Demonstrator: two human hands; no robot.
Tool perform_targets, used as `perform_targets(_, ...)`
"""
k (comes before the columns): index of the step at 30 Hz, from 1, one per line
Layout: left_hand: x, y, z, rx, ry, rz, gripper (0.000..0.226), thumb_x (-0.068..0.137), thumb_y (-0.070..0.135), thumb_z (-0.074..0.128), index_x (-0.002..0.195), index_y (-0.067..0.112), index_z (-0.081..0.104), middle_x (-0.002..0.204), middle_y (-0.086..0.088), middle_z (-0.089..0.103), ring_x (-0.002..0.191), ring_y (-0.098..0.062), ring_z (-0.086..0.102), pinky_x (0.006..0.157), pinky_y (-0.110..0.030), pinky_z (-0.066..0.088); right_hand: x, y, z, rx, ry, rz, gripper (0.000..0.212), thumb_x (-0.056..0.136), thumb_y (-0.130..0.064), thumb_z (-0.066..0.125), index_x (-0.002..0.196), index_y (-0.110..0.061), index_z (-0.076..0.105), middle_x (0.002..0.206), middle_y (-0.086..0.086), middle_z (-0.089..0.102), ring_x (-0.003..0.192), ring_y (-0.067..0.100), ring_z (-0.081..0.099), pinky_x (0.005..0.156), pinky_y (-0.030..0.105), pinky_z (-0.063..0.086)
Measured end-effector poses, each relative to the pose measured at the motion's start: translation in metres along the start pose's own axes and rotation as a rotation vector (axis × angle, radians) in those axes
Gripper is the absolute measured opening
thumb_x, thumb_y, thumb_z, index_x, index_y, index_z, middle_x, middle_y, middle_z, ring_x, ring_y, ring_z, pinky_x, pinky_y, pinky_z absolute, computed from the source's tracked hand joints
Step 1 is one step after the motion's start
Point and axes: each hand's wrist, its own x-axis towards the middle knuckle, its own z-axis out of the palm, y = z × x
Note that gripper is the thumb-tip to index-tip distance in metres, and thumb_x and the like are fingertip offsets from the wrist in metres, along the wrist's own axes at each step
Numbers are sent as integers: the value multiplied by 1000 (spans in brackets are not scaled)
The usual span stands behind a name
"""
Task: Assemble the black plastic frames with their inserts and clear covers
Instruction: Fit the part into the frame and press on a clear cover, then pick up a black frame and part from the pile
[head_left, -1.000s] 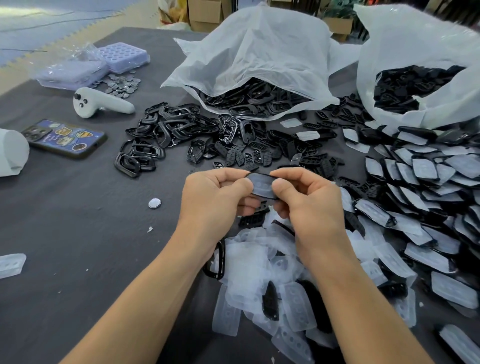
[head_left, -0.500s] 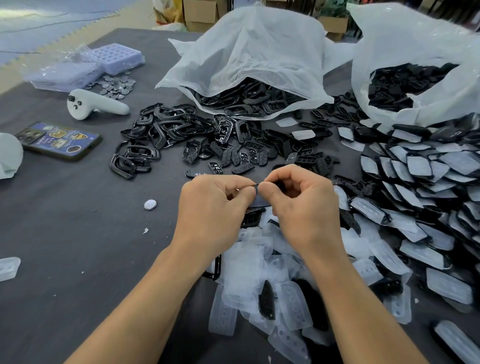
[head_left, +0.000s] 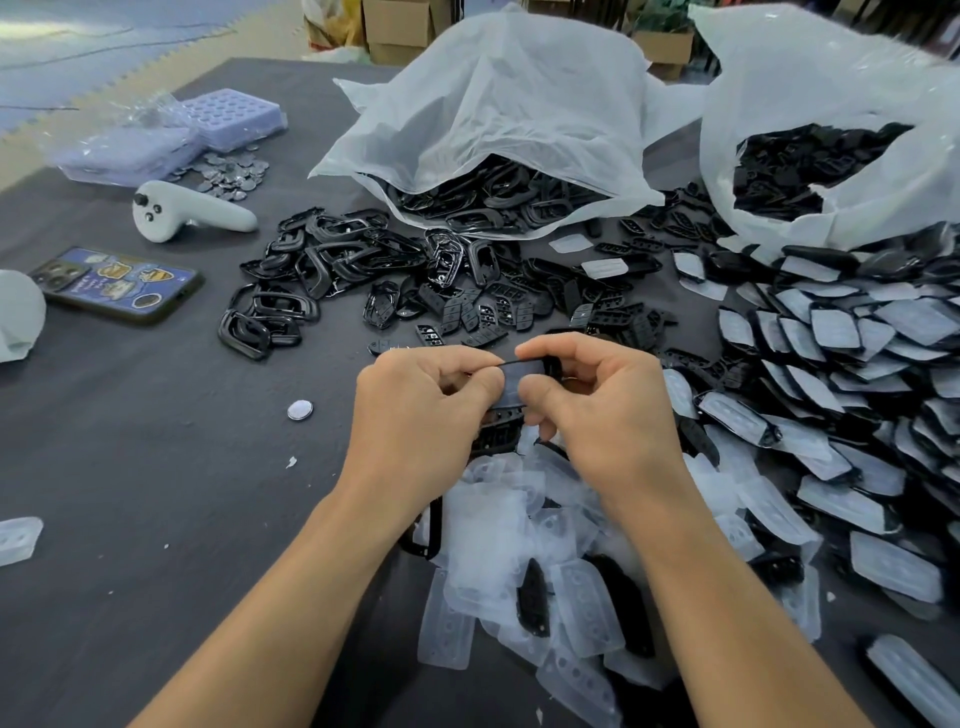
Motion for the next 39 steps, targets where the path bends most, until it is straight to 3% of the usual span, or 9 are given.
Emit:
perform_targets(5,4,-1,0,-194,-166,-140,29,91,2,69,91,28,83,65,-3,75,51,-11,62,51,-22,50,4,2,-6,62,21,32,33,85,9,71,90,-23,80,65,3,72,53,17,61,50,22,50)
perform_targets(10,6,-1,0,-253,-101,-212,33,85,-6,69,83,22,85,64,-11,74,46,-17,60,45,-22,47,0,-3,-4,-7,7,8,29,81,2,73,90,-24,79,65,1,72,53,17,63,50,28,53)
perform_targets(15,5,-4,2,-196,-83,-180,33,83,-1,68,85,28,84,64,-4,75,47,-13,61,48,-23,49,-7,-5,-6,-349,-27,-123,41,70,-7,85,101,-34,76,67,-15,70,57,4,64,55,10,44)
perform_targets(19,3,-6,2,-222,-40,-158,18,77,32,72,91,35,83,72,3,78,59,-14,72,53,-20,51,-2,-9,-20,-459,0,-132,35,70,-19,88,101,-32,79,67,-32,67,62,-4,65,60,7,46)
perform_targets(24,6,-8,-3,-170,7,-122,16,77,32,74,87,40,82,81,10,80,75,-8,75,71,-25,55,12,-12,-76,-495,402,18,48,79,-30,83,125,-33,70,104,-22,75,98,-9,68,79,10,54)
perform_targets(27,5,-11,-1,21,23,-66,23,82,19,76,90,40,81,83,23,77,80,6,71,73,-7,49,14,-11,-95,-647,578,210,79,87,-38,77,156,-24,41,152,4,53,141,21,48,115,41,40)
perform_targets(30,6,-11,3,266,-34,46,32,84,15,75,104,39,79,111,27,72,107,14,59,92,8,29,10,-10,-72,-747,436,96,72,88,-27,77,152,-21,45,146,3,54,131,15,47,111,36,38)
perform_targets(33,8,-13,5,459,-189,138,32,91,18,68,119,32,78,137,18,64,137,0,44,112,-8,21,10,-6,-37,-877,220,-88,52,94,-18,68,144,-21,56,140,-2,60,126,10,46,115,35,29)
perform_targets(39,10,-24,2,432,-100,125,29,89,38,70,118,39,77,125,20,71,120,-3,59,98,-20,38,14,13,-14,-1076,-53,-128,37,99,-29,57,136,-22,62,138,-1,62,135,18,47,126,39,7)
